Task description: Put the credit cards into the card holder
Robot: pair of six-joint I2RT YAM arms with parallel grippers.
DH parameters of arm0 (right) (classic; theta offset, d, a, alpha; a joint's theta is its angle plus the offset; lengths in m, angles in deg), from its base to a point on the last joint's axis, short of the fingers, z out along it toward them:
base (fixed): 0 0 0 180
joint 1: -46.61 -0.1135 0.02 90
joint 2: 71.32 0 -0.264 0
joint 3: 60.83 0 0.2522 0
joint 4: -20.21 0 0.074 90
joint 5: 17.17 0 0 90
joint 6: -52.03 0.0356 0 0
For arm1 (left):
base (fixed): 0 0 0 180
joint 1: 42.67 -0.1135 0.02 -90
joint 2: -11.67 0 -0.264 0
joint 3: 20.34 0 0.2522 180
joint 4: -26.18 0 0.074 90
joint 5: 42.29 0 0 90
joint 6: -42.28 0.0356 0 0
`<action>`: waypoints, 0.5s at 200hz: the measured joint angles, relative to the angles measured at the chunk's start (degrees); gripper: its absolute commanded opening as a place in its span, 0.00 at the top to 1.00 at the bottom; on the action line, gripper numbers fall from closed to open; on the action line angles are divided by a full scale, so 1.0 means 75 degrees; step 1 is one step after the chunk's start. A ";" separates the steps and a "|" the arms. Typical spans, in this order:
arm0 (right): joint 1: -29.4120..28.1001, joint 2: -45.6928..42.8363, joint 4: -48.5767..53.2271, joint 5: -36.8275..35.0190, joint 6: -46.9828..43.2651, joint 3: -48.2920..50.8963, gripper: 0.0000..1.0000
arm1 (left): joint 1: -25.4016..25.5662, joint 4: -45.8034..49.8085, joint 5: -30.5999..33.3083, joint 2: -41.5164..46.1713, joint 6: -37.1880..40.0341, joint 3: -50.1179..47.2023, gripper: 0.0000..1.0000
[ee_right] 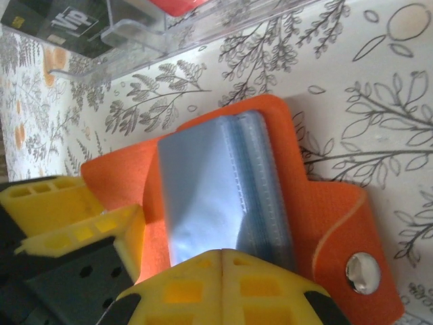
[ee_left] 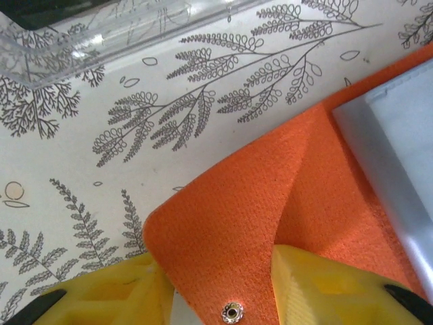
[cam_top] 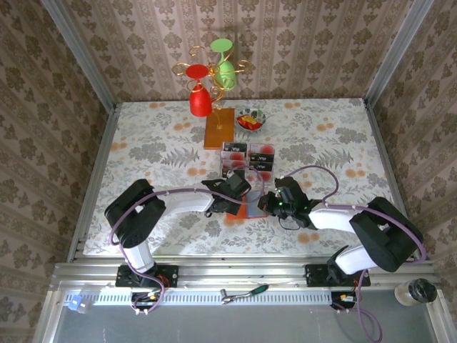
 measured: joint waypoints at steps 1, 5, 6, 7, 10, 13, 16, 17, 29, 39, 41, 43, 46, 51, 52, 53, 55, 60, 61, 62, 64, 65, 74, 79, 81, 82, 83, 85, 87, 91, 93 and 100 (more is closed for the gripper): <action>-0.0003 -0.0009 0.0006 0.0000 0.0000 0.0000 0.96 | -0.0003 -0.0012 0.0003 0.0000 0.0003 -0.0006 0.57; -0.0032 -0.0041 0.0044 0.0000 -0.0012 -0.0006 0.96 | -0.0012 -0.0050 0.0003 0.0000 0.0015 -0.0017 0.57; -0.0038 -0.0052 0.0067 -0.0003 -0.0020 -0.0009 0.96 | -0.0012 -0.0061 0.0003 0.0000 0.0017 -0.0020 0.57; -0.0038 -0.0052 0.0067 -0.0003 -0.0020 -0.0009 0.96 | -0.0015 -0.0073 0.0006 0.0000 0.0017 -0.0026 0.57; -0.0073 -0.0087 0.0128 0.0000 -0.0035 -0.0020 0.95 | -0.0020 -0.0105 0.0012 0.0000 0.0023 -0.0038 0.57; -0.0096 -0.0105 0.0175 -0.0006 -0.0044 -0.0029 0.96 | -0.0026 -0.0140 0.0017 0.0003 0.0032 -0.0050 0.57; -0.0114 -0.0128 0.0219 -0.0003 -0.0061 -0.0041 0.96 | -0.0035 -0.0166 0.0026 0.0003 0.0047 -0.0064 0.57; -0.0134 -0.0152 0.0254 -0.0003 -0.0070 -0.0044 0.96 | -0.0038 -0.0172 0.0026 0.0006 0.0047 -0.0064 0.57; -0.0245 -0.0268 0.0507 -0.0006 -0.0149 -0.0154 0.96 | -0.0052 -0.0251 0.0038 0.0006 0.0082 -0.0090 0.57; -0.0353 -0.0344 0.0720 -0.0006 -0.0230 -0.0350 0.96 | -0.0055 -0.0289 0.0038 0.0006 0.0105 -0.0105 0.57; -0.0376 -0.0353 0.0752 -0.0009 -0.0236 -0.0391 0.96 | -0.0055 -0.0291 0.0038 0.0009 0.0108 -0.0105 0.57; -0.0391 -0.0358 0.0758 -0.0006 -0.0248 -0.0423 0.96 | -0.0055 -0.0291 0.0038 0.0012 0.0108 -0.0108 0.57; -0.0425 -0.0361 0.0801 -0.0006 -0.0262 -0.0493 0.96 | -0.0055 -0.0300 0.0038 0.0017 0.0122 -0.0111 0.57; -0.0466 -0.0361 0.0842 -0.0006 -0.0286 -0.0603 0.96 | -0.0055 -0.0303 0.0038 0.0020 0.0134 -0.0117 0.57; -0.0472 -0.0361 0.0845 -0.0006 -0.0289 -0.0621 0.96 | -0.0058 -0.0306 0.0041 0.0020 0.0134 -0.0117 0.57; -0.0487 -0.0361 0.0860 -0.0006 -0.0291 -0.0650 0.96 | -0.0058 -0.0309 0.0041 0.0020 0.0137 -0.0117 0.57; -0.0504 -0.0361 0.0871 -0.0006 -0.0297 -0.0699 0.96 | -0.0058 -0.0312 0.0041 0.0020 0.0140 -0.0117 0.57; -0.0542 -0.0361 0.0906 -0.0006 -0.0323 -0.0793 0.96 | -0.0058 -0.0321 0.0044 0.0020 0.0154 -0.0117 0.57; -0.0548 -0.0361 0.0912 -0.0006 -0.0329 -0.0807 0.96 | -0.0058 -0.0321 0.0044 0.0020 0.0154 -0.0117 0.57; -0.0554 -0.0361 0.0921 -0.0006 -0.0338 -0.0822 0.96 | -0.0058 -0.0321 0.0044 0.0020 0.0154 -0.0117 0.57; -0.0565 -0.0361 0.0924 -0.0006 -0.0356 -0.0866 0.96 | -0.0058 -0.0323 0.0050 0.0020 0.0157 -0.0119 0.57; -0.0571 -0.0361 0.0930 -0.0006 -0.0356 -0.0877 0.96 | -0.0058 -0.0323 0.0050 0.0020 0.0157 -0.0119 0.57; -0.0624 -0.0335 0.0947 -0.0003 -0.0396 -0.1020 0.97 | -0.0058 -0.0335 0.0058 0.0032 0.0157 -0.0131 0.57; -0.0650 -0.0283 0.0947 -0.0003 -0.0408 -0.1096 0.97 | -0.0058 -0.0353 0.0058 0.0044 0.0157 -0.0152 0.57; -0.0656 -0.0268 0.0950 -0.0003 -0.0411 -0.1122 0.97 | -0.0058 -0.0364 0.0058 0.0055 0.0157 -0.0163 0.57; -0.0659 -0.0259 0.0947 -0.0003 -0.0414 -0.1131 0.97 | -0.0058 -0.0367 0.0058 0.0055 0.0157 -0.0166 0.57; -0.0662 -0.0233 0.0944 -0.0003 -0.0420 -0.1151 0.97 | -0.0058 -0.0370 0.0058 0.0058 0.0157 -0.0169 0.57; -0.0667 -0.0207 0.0941 -0.0003 -0.0425 -0.1172 0.97 | -0.0058 -0.0376 0.0058 0.0070 0.0157 -0.0181 0.57; -0.0679 -0.0169 0.0944 -0.0003 -0.0425 -0.1201 0.97 | -0.0058 -0.0379 0.0058 0.0076 0.0157 -0.0192 0.57; -0.0691 -0.0102 0.0941 -0.0006 -0.0428 -0.1241 0.98 | -0.0058 -0.0379 0.0061 0.0093 0.0157 -0.0210 0.57; -0.0697 -0.0061 0.0941 -0.0003 -0.0428 -0.1256 0.98 | -0.0058 -0.0385 0.0058 0.0105 0.0157 -0.0221 0.57; -0.0714 0.0090 0.0941 -0.0003 -0.0431 -0.1314 0.98 | -0.0058 -0.0385 0.0061 0.0149 0.0154 -0.0265 0.57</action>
